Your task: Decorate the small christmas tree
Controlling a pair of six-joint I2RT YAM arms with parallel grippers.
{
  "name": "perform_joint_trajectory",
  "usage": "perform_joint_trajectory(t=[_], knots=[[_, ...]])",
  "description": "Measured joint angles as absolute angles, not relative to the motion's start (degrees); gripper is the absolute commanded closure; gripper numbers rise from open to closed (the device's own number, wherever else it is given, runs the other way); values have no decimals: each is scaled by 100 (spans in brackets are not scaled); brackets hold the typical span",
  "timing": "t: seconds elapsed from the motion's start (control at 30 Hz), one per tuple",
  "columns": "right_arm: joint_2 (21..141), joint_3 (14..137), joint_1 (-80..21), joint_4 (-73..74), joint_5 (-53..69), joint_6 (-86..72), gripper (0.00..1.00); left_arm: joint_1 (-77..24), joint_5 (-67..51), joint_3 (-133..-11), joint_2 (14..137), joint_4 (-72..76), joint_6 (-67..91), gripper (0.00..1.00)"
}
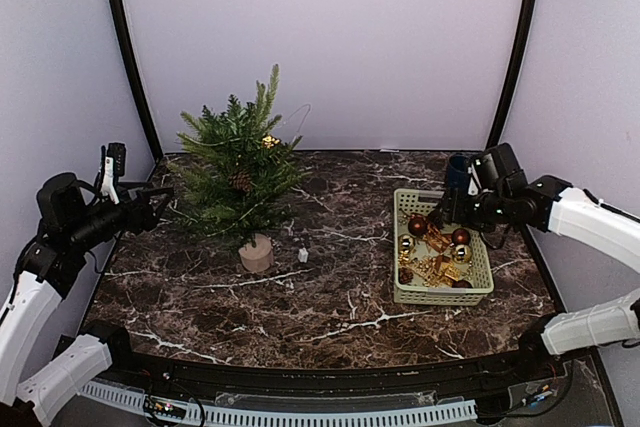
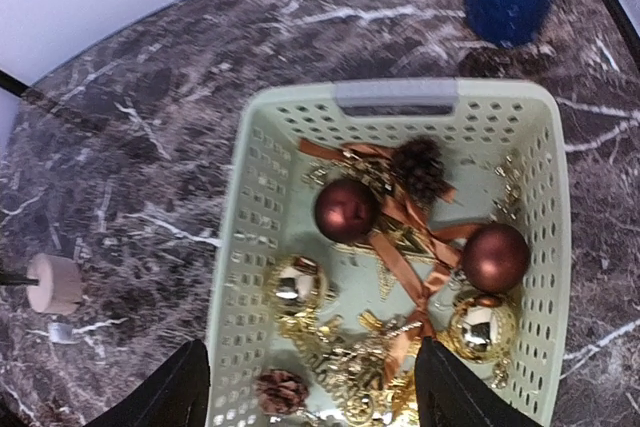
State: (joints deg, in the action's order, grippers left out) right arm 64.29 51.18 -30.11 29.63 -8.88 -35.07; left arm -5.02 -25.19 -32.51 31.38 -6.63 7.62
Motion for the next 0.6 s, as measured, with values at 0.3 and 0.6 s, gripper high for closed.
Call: perform_joint_trajectory(t=[0.3,0.6], knots=[[7507,4753,-2672,2976,-1028,-3369,48,-502,-2274,-3406,3323,-602,593,26],[8191,4755,-2672,2823,-770,-3212,59,-502,-2126,-3404,3336,-602,502,26]])
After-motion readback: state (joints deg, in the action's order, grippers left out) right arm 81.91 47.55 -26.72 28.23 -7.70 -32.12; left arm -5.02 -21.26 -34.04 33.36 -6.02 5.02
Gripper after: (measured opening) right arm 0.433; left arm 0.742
